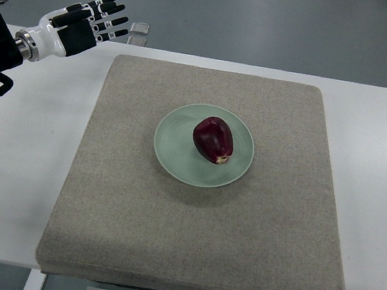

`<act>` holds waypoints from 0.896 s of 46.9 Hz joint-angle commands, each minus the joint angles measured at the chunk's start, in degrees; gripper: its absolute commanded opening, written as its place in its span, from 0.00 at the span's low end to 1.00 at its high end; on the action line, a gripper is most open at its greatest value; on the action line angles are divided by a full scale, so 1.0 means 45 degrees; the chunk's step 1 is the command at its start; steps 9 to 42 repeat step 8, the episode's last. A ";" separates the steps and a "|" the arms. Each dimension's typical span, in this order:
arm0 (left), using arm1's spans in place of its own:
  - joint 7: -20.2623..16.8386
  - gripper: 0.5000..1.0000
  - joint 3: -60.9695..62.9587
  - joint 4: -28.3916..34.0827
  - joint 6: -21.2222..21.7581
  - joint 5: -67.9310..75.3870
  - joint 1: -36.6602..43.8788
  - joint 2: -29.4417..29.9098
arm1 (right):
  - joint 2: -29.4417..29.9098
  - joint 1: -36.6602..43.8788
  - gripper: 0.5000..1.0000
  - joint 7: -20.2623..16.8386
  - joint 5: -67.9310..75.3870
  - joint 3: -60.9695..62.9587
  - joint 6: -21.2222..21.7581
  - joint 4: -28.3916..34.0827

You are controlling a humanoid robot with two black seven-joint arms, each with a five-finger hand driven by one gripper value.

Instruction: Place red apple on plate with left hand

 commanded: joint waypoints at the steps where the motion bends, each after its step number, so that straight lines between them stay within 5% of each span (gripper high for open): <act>1: 0.0000 1.00 -0.0019 0.0002 0.0001 0.0001 -0.0015 0.0000 | 0.0000 0.0000 0.93 0.0019 0.0004 0.0000 0.0034 0.0019; 42: 0.0000 1.00 0.0000 0.0002 0.0001 0.0001 0.0005 0.0000 | 0.0000 0.0000 0.93 0.0019 0.0004 0.0000 0.0053 0.0019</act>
